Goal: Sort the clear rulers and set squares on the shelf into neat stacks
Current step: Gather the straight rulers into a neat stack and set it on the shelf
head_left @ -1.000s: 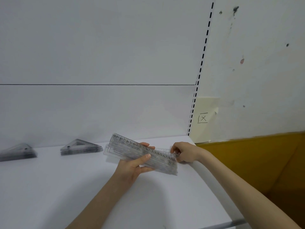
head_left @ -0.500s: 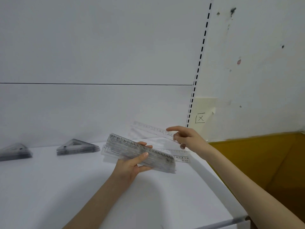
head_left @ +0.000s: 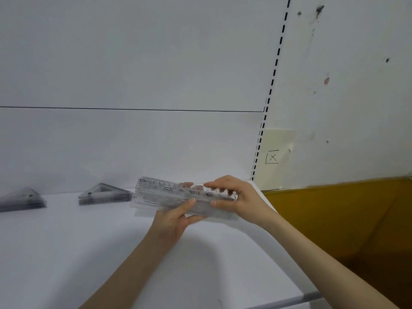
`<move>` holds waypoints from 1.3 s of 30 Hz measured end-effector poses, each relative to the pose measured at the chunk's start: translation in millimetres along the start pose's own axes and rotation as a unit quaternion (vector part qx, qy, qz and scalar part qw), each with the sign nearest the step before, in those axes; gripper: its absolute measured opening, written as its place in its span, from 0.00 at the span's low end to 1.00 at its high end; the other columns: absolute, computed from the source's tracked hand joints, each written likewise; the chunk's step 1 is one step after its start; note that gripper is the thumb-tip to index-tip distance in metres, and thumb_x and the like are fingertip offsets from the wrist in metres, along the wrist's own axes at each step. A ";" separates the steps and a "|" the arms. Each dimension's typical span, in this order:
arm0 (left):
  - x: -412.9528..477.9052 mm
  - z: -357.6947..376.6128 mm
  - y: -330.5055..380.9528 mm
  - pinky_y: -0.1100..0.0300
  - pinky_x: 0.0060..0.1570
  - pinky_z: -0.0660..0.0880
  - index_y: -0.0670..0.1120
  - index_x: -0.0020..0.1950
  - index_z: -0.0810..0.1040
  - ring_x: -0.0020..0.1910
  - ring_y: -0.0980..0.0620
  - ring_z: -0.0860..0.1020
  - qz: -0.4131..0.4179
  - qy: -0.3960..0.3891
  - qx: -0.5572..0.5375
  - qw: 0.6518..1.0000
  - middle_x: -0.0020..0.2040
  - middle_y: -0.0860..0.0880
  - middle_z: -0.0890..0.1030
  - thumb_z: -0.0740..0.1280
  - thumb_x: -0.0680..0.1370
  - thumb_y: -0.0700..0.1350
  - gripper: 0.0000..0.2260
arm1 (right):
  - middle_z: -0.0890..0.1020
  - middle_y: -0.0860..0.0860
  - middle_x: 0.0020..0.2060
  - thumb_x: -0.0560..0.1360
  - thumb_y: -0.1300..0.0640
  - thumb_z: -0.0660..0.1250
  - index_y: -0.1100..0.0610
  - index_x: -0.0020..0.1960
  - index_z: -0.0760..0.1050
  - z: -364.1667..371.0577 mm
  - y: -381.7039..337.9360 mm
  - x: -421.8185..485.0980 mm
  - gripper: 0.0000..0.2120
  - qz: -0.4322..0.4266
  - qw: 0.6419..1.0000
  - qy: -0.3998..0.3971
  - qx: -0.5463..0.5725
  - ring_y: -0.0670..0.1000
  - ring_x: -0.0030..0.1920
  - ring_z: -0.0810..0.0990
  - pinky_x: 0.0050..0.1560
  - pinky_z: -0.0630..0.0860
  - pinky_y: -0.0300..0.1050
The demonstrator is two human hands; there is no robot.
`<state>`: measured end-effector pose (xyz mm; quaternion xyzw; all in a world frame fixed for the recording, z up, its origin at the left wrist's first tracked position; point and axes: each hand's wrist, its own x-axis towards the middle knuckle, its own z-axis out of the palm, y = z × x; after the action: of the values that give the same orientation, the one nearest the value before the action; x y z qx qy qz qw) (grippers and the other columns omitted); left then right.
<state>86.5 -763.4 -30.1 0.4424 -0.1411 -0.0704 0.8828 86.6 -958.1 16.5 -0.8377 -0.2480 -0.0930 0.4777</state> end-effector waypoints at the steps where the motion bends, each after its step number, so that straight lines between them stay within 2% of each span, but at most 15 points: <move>1: 0.1 -0.3 -0.1 0.40 0.48 0.77 0.43 0.62 0.75 0.60 0.38 0.78 0.002 -0.006 -0.002 1.000 0.60 0.37 0.79 0.81 0.62 0.43 0.30 | 0.80 0.49 0.53 0.70 0.60 0.75 0.51 0.59 0.81 1.0 0.4 0.5 0.17 -0.001 1.000 0.000 -0.001 0.40 0.50 0.75 0.50 0.68 0.30; 8: 0.2 -0.1 -0.7 0.40 0.47 0.78 0.46 0.58 0.76 0.58 0.38 0.79 -0.004 -0.018 0.009 1.000 0.57 0.38 0.80 0.83 0.58 0.47 0.32 | 0.81 0.47 0.53 0.73 0.57 0.73 0.48 0.58 0.81 4.8 4.8 -0.4 0.15 0.028 0.998 -0.042 0.021 0.41 0.52 0.79 0.53 0.74 0.36; 10: 1.8 -1.4 -2.9 0.38 0.49 0.77 0.46 0.58 0.76 0.60 0.37 0.78 -0.016 -0.008 0.018 1.000 0.59 0.37 0.79 0.83 0.58 0.47 0.32 | 0.82 0.44 0.53 0.75 0.55 0.71 0.46 0.58 0.80 -1.6 6.6 1.9 0.12 0.040 0.997 -0.058 0.014 0.40 0.50 0.80 0.52 0.74 0.34; 12: 3.6 -2.9 -3.7 0.36 0.50 0.76 0.46 0.57 0.77 0.61 0.38 0.77 -0.019 0.003 0.019 1.000 0.60 0.39 0.79 0.83 0.58 0.47 0.31 | 0.82 0.41 0.55 0.77 0.51 0.67 0.43 0.60 0.78 -16.3 19.8 9.3 0.12 0.072 0.997 -0.015 -0.001 0.40 0.49 0.80 0.51 0.74 0.31; 14: 4.1 -4.0 -3.7 0.36 0.50 0.77 0.45 0.56 0.77 0.62 0.38 0.76 -0.023 0.018 0.021 0.999 0.60 0.40 0.79 0.82 0.60 0.45 0.28 | 0.82 0.44 0.57 0.77 0.50 0.67 0.46 0.62 0.78 -36.5 43.3 15.5 0.13 0.122 0.989 0.036 -0.069 0.38 0.47 0.79 0.47 0.72 0.29; 15: 4.0 -4.6 -4.1 0.37 0.49 0.77 0.45 0.56 0.77 0.62 0.39 0.76 -0.022 0.028 0.021 0.999 0.59 0.41 0.80 0.80 0.63 0.43 0.24 | 0.81 0.44 0.57 0.76 0.49 0.68 0.49 0.62 0.78 -44.1 57.2 16.7 0.14 0.153 0.980 0.026 -0.121 0.39 0.47 0.77 0.48 0.71 0.31; 18: 5.0 -5.1 -4.0 0.40 0.46 0.79 0.42 0.59 0.75 0.61 0.39 0.77 -0.015 0.064 0.024 0.998 0.56 0.42 0.81 0.69 0.69 0.35 0.18 | 0.76 0.47 0.43 0.69 0.43 0.74 0.57 0.46 0.78 -46.5 86.7 15.5 0.18 0.199 0.944 -0.088 -0.248 0.48 0.45 0.73 0.45 0.67 0.43; 19: 6.2 -5.5 -4.0 0.40 0.47 0.79 0.42 0.59 0.75 0.61 0.40 0.77 -0.008 0.073 0.028 0.997 0.56 0.42 0.82 0.68 0.69 0.35 0.18 | 0.76 0.49 0.42 0.68 0.43 0.75 0.59 0.46 0.78 -43.7 90.5 16.1 0.19 0.195 0.940 -0.103 -0.259 0.49 0.45 0.73 0.45 0.67 0.44; 22: 8.2 -5.2 -4.2 0.36 0.50 0.77 0.44 0.56 0.77 0.59 0.42 0.78 0.007 0.086 0.036 0.996 0.55 0.42 0.81 0.69 0.69 0.36 0.16 | 0.81 0.51 0.50 0.69 0.49 0.75 0.56 0.59 0.79 -39.7 86.2 20.1 0.21 0.189 0.945 -0.092 -0.250 0.50 0.51 0.78 0.55 0.74 0.43; 27: 8.5 -5.5 -5.7 0.37 0.49 0.78 0.45 0.54 0.76 0.57 0.44 0.79 0.013 0.086 0.033 0.996 0.54 0.43 0.82 0.68 0.69 0.35 0.15 | 0.80 0.52 0.47 0.74 0.53 0.71 0.56 0.56 0.77 -38.3 90.2 24.5 0.13 0.183 0.942 -0.120 -0.254 0.53 0.49 0.79 0.52 0.75 0.44; 29: 8.1 -5.0 -5.3 0.38 0.49 0.78 0.46 0.54 0.77 0.57 0.44 0.79 0.016 0.085 0.036 0.996 0.54 0.43 0.82 0.68 0.69 0.36 0.14 | 0.81 0.52 0.44 0.76 0.52 0.68 0.54 0.51 0.78 -41.1 91.1 23.2 0.07 0.174 0.955 -0.103 -0.218 0.54 0.44 0.81 0.47 0.76 0.45; 32: 9.0 -6.0 -3.7 0.40 0.47 0.79 0.46 0.54 0.77 0.56 0.45 0.80 0.018 0.089 0.035 0.995 0.54 0.44 0.82 0.68 0.69 0.36 0.14 | 0.80 0.45 0.48 0.72 0.44 0.71 0.49 0.54 0.81 -43.0 90.8 20.2 0.14 0.146 0.956 -0.108 -0.233 0.47 0.48 0.79 0.51 0.76 0.44; 33: 9.4 -6.2 -3.7 0.41 0.46 0.79 0.46 0.54 0.77 0.55 0.46 0.80 0.019 0.090 0.036 0.995 0.54 0.44 0.82 0.68 0.69 0.36 0.14 | 0.80 0.44 0.49 0.70 0.44 0.73 0.49 0.54 0.82 -42.0 92.1 19.7 0.15 0.145 0.955 -0.105 -0.238 0.47 0.49 0.79 0.52 0.77 0.45; 35: 9.3 -7.0 -3.7 0.43 0.44 0.80 0.46 0.54 0.77 0.53 0.48 0.81 0.019 0.090 0.034 0.995 0.54 0.44 0.82 0.67 0.69 0.36 0.14 | 0.82 0.45 0.47 0.69 0.48 0.76 0.52 0.47 0.85 -41.1 95.3 18.5 0.10 0.152 0.966 -0.073 -0.196 0.49 0.47 0.81 0.50 0.78 0.47; 39: 8.7 -7.3 -4.2 0.39 0.48 0.78 0.45 0.55 0.76 0.55 0.46 0.81 0.022 0.079 0.034 0.996 0.54 0.44 0.82 0.67 0.70 0.36 0.15 | 0.80 0.47 0.48 0.69 0.55 0.77 0.56 0.38 0.83 -52.5 103.4 11.6 0.06 0.186 0.963 0.013 -0.197 0.47 0.54 0.78 0.52 0.69 0.40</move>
<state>97.0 -762.5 -36.0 0.4732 -0.0831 -0.0113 0.8770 153.0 -1042.2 -29.3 -0.9452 -0.0586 -0.0605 0.3156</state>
